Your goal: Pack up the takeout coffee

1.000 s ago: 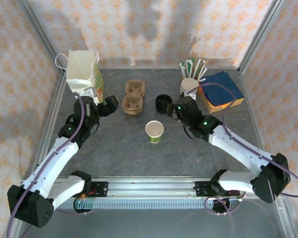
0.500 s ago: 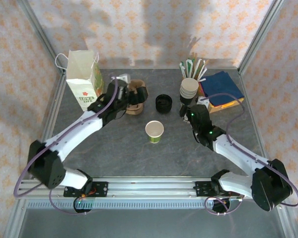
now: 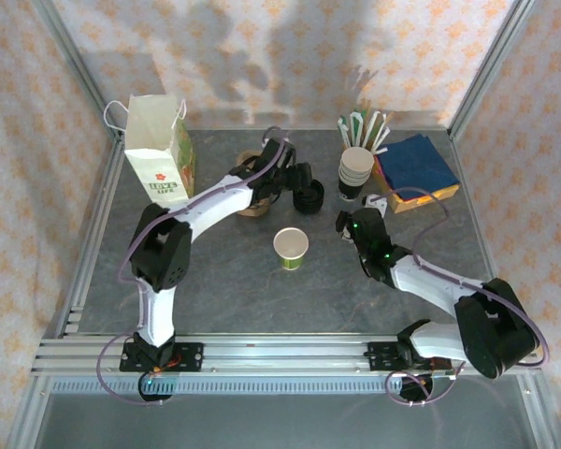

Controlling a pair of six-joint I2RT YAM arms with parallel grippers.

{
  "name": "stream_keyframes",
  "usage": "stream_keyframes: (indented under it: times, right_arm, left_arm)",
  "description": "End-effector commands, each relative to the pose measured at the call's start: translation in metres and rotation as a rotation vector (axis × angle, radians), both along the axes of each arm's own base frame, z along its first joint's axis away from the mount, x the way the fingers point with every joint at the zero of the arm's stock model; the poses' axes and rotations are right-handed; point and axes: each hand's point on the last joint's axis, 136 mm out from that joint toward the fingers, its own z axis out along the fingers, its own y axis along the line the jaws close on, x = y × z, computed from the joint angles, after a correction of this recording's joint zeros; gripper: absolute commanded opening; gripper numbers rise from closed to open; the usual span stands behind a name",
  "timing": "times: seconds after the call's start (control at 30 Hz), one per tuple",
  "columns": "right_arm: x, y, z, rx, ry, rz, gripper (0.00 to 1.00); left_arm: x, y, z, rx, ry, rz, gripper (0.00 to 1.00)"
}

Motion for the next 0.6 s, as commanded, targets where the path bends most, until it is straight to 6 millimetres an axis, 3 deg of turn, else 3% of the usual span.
stream_keyframes:
  times: [0.0,0.33,0.57]
  right_arm:
    - [0.011,0.0,0.011,0.018,-0.039,-0.033,0.56]
    - [0.014,0.0,0.006,0.009,-0.02,-0.039,0.56]
    - [0.015,0.002,0.002,0.005,-0.007,-0.039,0.56]
  left_arm:
    - [-0.002,-0.001,-0.014,0.009,0.057,0.022,0.72]
    - [-0.001,-0.006,-0.05,0.028,0.12,0.016,0.49]
    - [-0.001,-0.004,-0.052,0.045,0.121,0.019,0.34]
